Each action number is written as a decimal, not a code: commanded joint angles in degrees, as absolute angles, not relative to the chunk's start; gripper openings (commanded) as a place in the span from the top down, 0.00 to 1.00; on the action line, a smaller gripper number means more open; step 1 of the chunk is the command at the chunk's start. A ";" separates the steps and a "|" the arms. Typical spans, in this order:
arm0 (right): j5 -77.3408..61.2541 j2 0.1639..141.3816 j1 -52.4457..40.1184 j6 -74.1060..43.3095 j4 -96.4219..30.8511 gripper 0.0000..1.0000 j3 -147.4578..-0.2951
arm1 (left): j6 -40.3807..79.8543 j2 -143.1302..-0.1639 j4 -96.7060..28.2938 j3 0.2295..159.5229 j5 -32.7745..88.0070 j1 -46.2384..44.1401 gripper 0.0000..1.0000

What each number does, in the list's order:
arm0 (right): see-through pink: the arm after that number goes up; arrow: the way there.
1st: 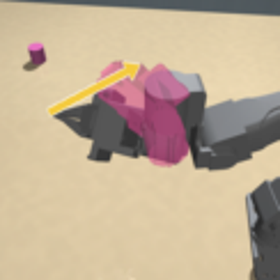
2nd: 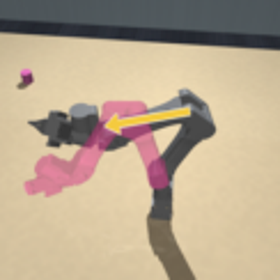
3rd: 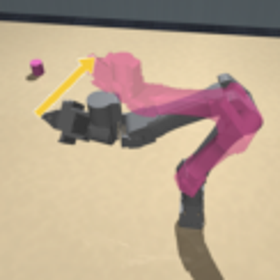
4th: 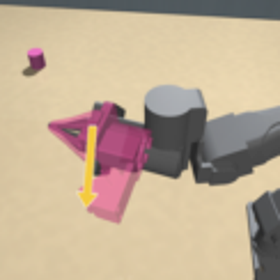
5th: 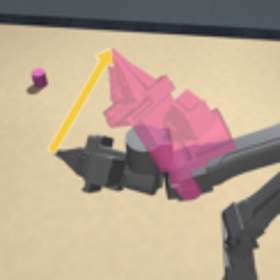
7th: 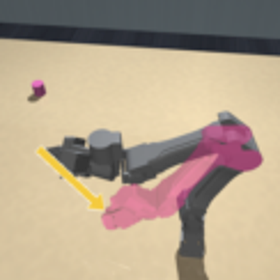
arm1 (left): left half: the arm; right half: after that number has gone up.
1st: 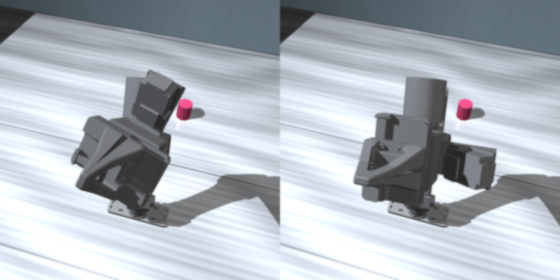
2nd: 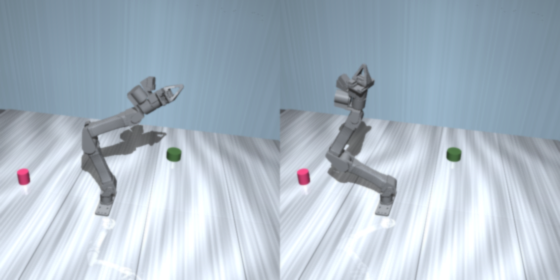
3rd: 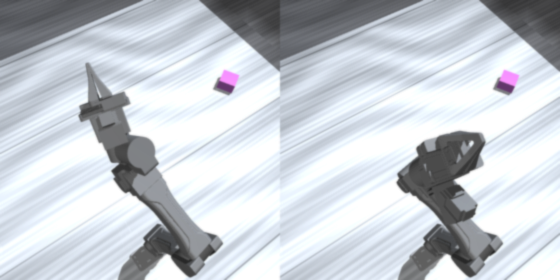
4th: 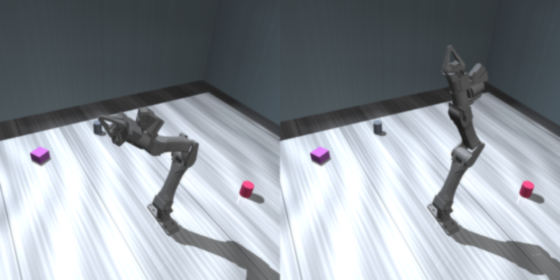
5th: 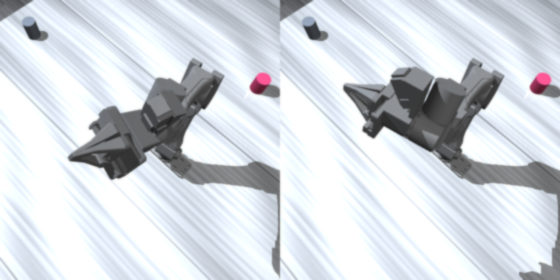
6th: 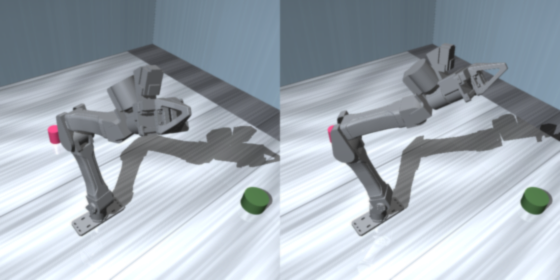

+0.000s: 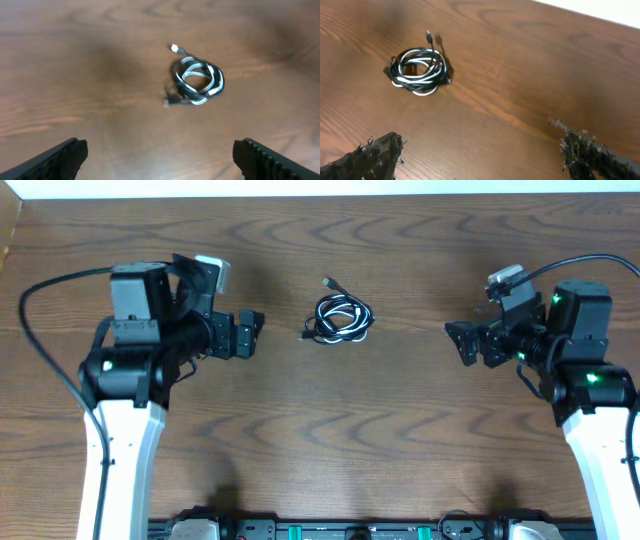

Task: Untangle cables
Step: 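Raise both arms and move grippers toward the cable bundle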

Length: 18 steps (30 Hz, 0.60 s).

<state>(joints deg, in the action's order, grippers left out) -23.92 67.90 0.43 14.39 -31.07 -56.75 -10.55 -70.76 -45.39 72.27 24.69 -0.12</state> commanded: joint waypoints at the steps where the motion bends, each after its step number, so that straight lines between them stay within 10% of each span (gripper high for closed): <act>1: -25.34 67.79 0.86 15.20 -31.11 0.01 -58.46 | -10.66 -72.71 -47.20 73.36 28.10 -0.25 0.02; 18: -30.55 67.85 0.86 0.47 -31.97 0.04 -58.46 | -3.22 -75.64 -44.80 73.36 28.08 -0.25 0.02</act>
